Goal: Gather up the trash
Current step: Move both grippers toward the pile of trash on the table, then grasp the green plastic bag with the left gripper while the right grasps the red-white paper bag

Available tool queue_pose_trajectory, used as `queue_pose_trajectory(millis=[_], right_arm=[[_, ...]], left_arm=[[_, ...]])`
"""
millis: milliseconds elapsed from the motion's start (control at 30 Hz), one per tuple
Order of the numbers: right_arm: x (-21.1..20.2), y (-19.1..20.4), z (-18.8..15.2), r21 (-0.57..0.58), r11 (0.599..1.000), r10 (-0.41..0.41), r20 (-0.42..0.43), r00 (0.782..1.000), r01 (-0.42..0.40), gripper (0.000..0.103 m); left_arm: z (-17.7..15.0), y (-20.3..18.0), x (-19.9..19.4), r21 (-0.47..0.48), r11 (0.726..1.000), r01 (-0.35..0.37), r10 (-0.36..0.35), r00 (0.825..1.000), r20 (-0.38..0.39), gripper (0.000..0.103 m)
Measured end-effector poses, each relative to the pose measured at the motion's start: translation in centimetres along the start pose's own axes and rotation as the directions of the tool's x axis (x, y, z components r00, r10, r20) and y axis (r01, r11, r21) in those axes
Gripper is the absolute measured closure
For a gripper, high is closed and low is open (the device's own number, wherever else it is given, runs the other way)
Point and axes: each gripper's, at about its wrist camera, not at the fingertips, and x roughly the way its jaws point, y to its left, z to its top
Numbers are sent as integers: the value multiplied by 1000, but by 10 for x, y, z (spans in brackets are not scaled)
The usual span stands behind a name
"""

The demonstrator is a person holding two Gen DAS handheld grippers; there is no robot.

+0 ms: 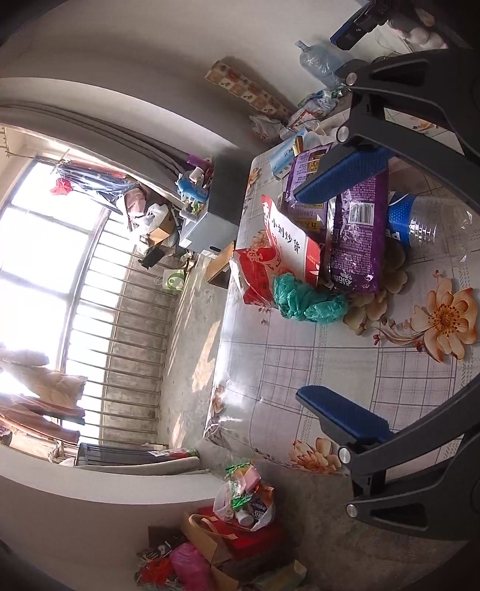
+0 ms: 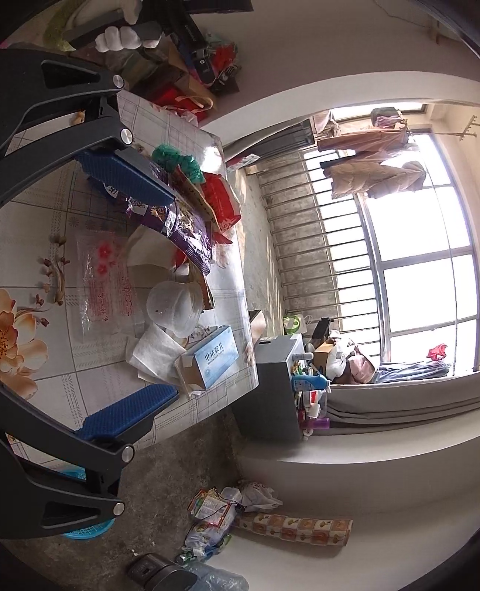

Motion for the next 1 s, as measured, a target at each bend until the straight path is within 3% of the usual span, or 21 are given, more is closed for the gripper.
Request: queue_pose_trajectory(millis=[267, 367, 500, 667, 800, 867, 1000], right_arm=[[33, 4, -1, 80, 992, 99, -63, 993, -94, 17], [46, 10, -1, 86, 989, 127, -95, 987, -119, 22], [61, 17, 15, 131, 971, 214, -107, 971, -199, 29], [93, 39, 55, 228, 910, 385, -159, 909, -345, 40], [151, 70, 77, 334, 847, 511, -300, 806, -413, 49], [178, 86, 80, 345, 852, 507, -361, 783, -393, 51], [219, 109, 80, 346, 876, 470, -455, 757, -337, 56]], left_arm=[[-3, 2, 23, 34, 995, 94, -94, 996, -13, 9], [-7, -3, 42, 71, 992, 108, -105, 993, -48, 23], [-7, -1, 77, 71, 992, 106, -98, 989, -110, 30], [-5, -2, 118, 108, 989, 101, -82, 982, -169, 34], [-9, -6, 144, 145, 986, 80, -47, 975, -217, 40], [-13, -5, 155, 153, 986, 65, -27, 970, -242, 47], [-18, 1, 168, 120, 990, 69, -34, 961, -273, 56]])
